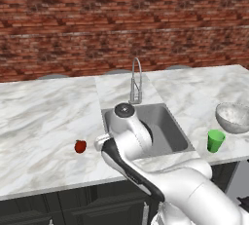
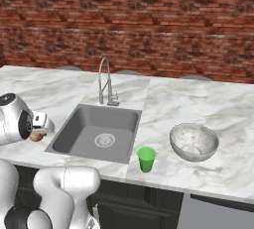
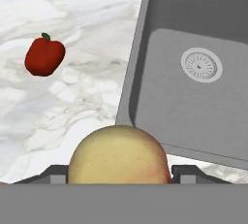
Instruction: Remove the peach and bell pepper from the sink. Then move the bowl and cup from the counter to the sink for washing.
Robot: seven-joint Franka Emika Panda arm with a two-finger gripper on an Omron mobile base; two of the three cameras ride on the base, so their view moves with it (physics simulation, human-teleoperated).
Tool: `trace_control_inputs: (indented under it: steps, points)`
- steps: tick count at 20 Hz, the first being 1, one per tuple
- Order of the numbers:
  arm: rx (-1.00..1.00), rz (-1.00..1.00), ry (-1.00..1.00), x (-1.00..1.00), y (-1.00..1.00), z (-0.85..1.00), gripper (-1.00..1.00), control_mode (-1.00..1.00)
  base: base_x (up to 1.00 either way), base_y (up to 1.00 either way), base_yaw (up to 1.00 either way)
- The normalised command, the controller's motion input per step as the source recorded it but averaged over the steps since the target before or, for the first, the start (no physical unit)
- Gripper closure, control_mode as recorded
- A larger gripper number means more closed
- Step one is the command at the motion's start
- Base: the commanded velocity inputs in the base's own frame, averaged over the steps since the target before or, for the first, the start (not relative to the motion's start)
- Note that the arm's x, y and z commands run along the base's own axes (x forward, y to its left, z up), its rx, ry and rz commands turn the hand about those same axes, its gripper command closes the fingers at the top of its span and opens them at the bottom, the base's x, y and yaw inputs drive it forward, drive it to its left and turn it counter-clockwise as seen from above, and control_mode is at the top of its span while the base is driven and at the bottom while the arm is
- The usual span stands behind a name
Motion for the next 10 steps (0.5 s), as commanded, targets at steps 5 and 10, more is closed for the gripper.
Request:
trace_control_inputs:
  steps: [5, 10]
  points:
    - [0.06, 0.0, 0.09, 0.04, 0.41, 0.0, 1.0, -1.0, 0.0, 0.0, 0.0]
    - [0.04, 0.0, 0.04, 0.04, 0.41, -0.04, 1.0, -1.0, 0.0, 0.0, 0.0]
